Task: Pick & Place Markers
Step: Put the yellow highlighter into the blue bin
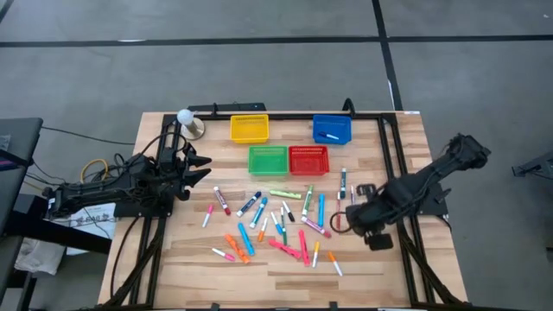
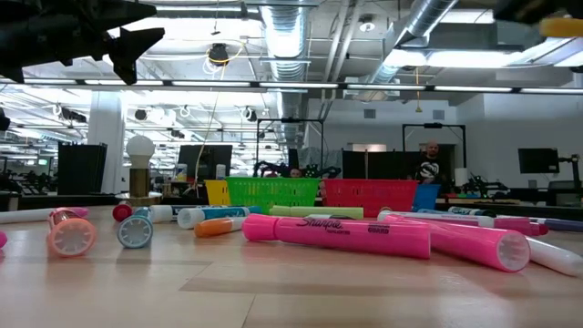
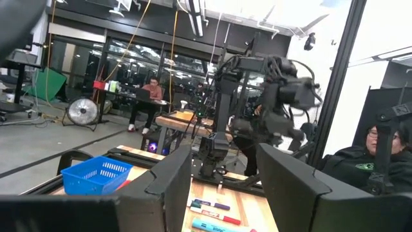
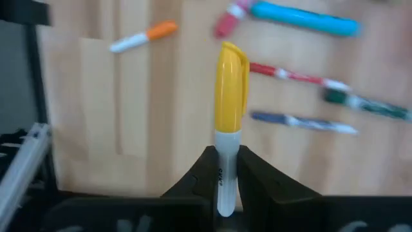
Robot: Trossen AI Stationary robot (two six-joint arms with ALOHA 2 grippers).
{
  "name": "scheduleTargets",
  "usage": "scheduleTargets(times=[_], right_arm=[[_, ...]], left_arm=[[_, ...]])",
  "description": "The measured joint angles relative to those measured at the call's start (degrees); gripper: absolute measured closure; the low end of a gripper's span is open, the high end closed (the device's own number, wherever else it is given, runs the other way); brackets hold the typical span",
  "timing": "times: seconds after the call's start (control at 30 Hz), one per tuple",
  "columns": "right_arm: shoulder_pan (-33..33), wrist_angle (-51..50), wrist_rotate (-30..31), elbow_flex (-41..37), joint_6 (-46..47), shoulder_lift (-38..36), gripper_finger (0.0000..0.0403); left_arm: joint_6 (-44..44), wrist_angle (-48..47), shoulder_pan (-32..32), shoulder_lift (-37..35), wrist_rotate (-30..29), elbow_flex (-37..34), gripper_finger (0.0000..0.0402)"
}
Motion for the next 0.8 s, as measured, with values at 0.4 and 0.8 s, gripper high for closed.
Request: scheduleTargets(times=[0.4,0.8], right_arm=[[-8.06,-8.24,1.72,6.69,-3.51,0.01,0.0361],[-24.14,-8.37,5.64,6.71,-20.97,0.00,0.0357]], left_arm=[[0.00,0.42,0.01,0.00,0.00,0.01,0.0225],[0.01,0.64,0.01,0.00,0.00,0.01,0.0225]])
